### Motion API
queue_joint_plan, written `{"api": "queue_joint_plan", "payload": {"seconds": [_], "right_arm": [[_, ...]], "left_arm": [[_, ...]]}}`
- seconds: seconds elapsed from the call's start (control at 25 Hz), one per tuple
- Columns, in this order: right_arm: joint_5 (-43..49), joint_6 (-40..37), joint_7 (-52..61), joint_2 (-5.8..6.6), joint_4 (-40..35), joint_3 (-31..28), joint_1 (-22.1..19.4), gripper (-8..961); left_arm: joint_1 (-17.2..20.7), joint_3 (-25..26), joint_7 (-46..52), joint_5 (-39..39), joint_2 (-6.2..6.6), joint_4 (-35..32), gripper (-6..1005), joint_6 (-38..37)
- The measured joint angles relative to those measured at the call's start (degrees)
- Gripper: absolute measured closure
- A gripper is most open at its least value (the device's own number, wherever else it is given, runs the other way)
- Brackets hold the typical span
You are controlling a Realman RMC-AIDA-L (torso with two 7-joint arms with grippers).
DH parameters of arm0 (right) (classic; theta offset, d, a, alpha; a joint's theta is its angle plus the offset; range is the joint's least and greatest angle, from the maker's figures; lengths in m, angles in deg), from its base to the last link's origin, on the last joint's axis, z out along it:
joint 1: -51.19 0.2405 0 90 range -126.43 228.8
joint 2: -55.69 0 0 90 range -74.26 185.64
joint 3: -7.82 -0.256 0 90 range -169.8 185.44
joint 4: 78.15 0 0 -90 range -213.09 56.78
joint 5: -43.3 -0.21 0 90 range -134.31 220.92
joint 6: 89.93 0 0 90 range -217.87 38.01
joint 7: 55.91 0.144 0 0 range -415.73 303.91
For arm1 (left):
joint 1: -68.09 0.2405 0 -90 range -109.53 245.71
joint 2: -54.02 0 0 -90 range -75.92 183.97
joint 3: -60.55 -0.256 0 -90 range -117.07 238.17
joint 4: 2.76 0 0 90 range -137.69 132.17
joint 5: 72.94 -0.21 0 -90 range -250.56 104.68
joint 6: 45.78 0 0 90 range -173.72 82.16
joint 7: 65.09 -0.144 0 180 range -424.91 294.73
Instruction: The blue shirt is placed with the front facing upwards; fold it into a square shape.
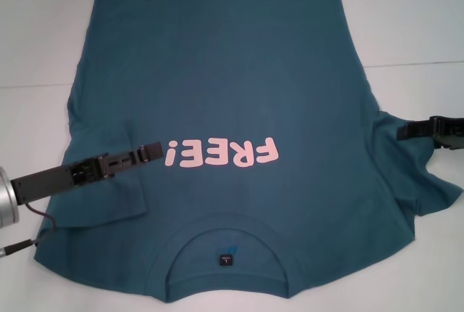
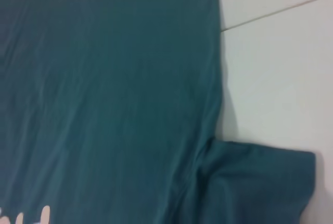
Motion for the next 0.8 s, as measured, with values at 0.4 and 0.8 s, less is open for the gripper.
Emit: {"api": "queue_joint_plan", "payload": {"seconds": [0.4, 0.8], "right_arm": [[-0.5, -1.7, -0.1, -0.38, -1.0, 1.6, 0.7, 144], [-0.8, -4.1, -1.9, -0.99, -3.9, 1.0, 0.5, 146]], "left_arm": [[0.3, 0.0, 0.0, 0.0, -0.08, 0.0, 66, 0.1], [0.3, 0.0, 0.0, -0.1, -0.08, 0.1, 66, 0.0]]}}
